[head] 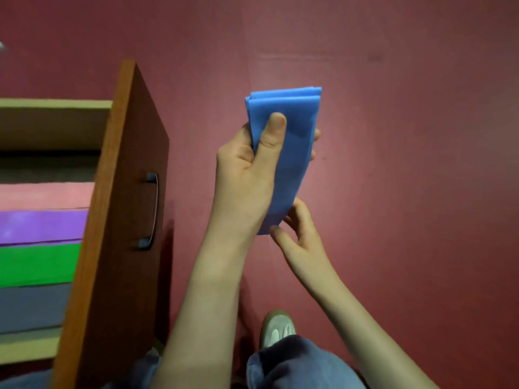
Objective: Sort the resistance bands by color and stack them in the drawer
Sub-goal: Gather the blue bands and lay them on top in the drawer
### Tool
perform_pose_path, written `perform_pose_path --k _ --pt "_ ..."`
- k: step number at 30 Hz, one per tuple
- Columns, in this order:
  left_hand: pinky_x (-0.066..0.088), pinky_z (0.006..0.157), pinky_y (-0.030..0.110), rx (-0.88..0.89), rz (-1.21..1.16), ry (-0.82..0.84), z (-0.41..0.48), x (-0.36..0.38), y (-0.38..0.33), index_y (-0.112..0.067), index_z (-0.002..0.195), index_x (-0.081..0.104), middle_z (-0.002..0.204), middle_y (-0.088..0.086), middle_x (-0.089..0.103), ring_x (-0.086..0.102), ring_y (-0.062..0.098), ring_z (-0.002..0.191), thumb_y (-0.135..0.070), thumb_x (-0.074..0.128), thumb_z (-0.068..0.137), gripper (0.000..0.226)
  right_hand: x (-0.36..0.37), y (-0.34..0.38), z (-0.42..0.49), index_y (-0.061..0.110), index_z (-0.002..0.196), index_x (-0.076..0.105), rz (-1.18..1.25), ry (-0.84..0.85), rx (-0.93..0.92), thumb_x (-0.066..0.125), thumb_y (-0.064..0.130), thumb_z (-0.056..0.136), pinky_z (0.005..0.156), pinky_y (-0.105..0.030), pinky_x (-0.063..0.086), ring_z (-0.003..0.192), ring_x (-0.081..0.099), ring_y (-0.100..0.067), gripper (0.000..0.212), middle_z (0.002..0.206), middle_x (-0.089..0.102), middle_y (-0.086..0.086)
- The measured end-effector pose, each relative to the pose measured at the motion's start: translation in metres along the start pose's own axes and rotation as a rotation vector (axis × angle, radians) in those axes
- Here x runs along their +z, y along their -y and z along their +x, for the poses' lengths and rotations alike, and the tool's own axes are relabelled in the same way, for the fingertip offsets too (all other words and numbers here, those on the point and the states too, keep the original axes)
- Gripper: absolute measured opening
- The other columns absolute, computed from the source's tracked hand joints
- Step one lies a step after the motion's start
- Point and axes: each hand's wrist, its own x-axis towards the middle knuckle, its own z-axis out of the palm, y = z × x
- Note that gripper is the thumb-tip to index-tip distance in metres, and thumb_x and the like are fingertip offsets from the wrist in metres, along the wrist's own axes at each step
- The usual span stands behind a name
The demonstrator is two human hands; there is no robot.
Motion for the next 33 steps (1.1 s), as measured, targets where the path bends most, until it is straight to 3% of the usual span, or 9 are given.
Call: perform_pose_path --k 2,6,13,16,19,26,29,31,33 --pt "0.056 0.060 0.030 0.010 0.019 0.011 -0.004 0.007 -0.017 -0.021 0.081 0.060 0.066 -0.006 0.072 0.068 0.012 0.062 -0.027 0.044 0.090 0.020 -0.002 0.011 -0.004 0.037 0.101 0.049 -0.001 0.022 0.012 0.044 0.013 0.075 0.095 -0.028 0.044 0.102 0.055 -0.006 0.035 0.100 0.060 0.017" --pt "0.057 0.063 0.035 0.032 0.032 -0.008 -0.011 0.017 -0.050 -0.023 0.082 0.061 0.068 -0.007 0.072 0.068 0.013 0.062 -0.031 0.042 0.091 0.022 -0.008 0.031 -0.012 0.031 0.103 0.052 -0.022 0.025 0.064 0.042 0.015 0.071 0.092 -0.030 0.044 0.099 0.055 -0.007 0.037 0.101 0.062 0.009" --pt "0.056 0.057 0.028 0.082 -0.084 -0.127 -0.025 0.023 -0.106 -0.026 0.080 0.059 0.066 -0.005 0.072 0.067 0.013 0.058 -0.032 0.038 0.093 0.026 -0.027 0.053 -0.048 0.031 0.085 0.055 -0.099 0.045 0.223 0.048 -0.003 0.086 0.075 -0.012 0.045 0.072 0.054 0.010 0.035 0.086 0.061 0.008" --pt "0.055 0.056 0.026 0.125 -0.150 -0.158 -0.030 0.018 -0.130 -0.022 0.081 0.059 0.065 -0.005 0.072 0.067 0.011 0.056 -0.033 0.037 0.094 0.028 -0.035 0.065 -0.065 0.022 0.081 0.061 -0.049 0.003 0.219 0.055 -0.004 0.084 0.066 -0.010 0.044 0.066 0.053 0.006 0.027 0.079 0.061 0.003" --pt "0.055 0.056 0.026 0.150 -0.183 -0.193 -0.040 0.009 -0.145 -0.021 0.083 0.058 0.065 -0.006 0.072 0.066 0.010 0.055 -0.033 0.035 0.095 0.029 -0.038 0.076 -0.076 0.015 0.077 0.066 0.034 -0.041 0.201 0.066 0.012 0.074 0.066 -0.017 0.046 0.067 0.056 -0.003 0.005 0.073 0.065 0.005" --pt "0.056 0.069 0.031 0.167 -0.302 -0.299 -0.068 -0.063 -0.182 -0.019 0.093 0.057 0.071 -0.009 0.072 0.067 0.009 0.064 -0.035 0.030 0.097 0.032 -0.022 0.113 -0.098 0.007 0.090 0.064 0.289 -0.048 0.203 0.067 0.011 0.063 0.054 -0.021 0.055 0.059 0.065 -0.010 0.027 0.065 0.071 0.001" --pt "0.054 0.081 0.039 0.147 -0.334 -0.348 -0.081 -0.111 -0.195 -0.008 0.113 0.055 0.095 0.002 0.070 0.067 0.011 0.076 -0.039 0.028 0.097 0.044 -0.003 0.140 -0.099 0.006 0.087 0.066 0.310 -0.006 0.198 0.087 0.022 0.050 0.051 -0.021 0.054 0.058 0.067 -0.008 0.046 0.067 0.072 0.003" --pt "0.055 0.083 0.037 0.138 -0.360 -0.381 -0.088 -0.138 -0.201 -0.004 0.122 0.050 0.111 0.012 0.064 0.067 0.013 0.080 -0.039 0.027 0.097 0.049 0.008 0.157 -0.094 0.004 0.094 0.066 0.302 0.005 0.190 0.083 0.019 0.057 0.051 -0.020 0.054 0.059 0.067 -0.006 0.044 0.069 0.073 0.005" --pt "0.057 0.075 0.027 0.153 -0.391 -0.434 -0.095 -0.172 -0.209 -0.009 0.106 0.057 0.094 0.005 0.068 0.067 0.009 0.071 -0.036 0.027 0.098 0.041 0.029 0.176 -0.090 0.004 0.096 0.065 0.302 0.031 0.170 0.079 0.020 0.064 0.051 -0.019 0.054 0.060 0.066 -0.005 0.039 0.069 0.073 0.006"
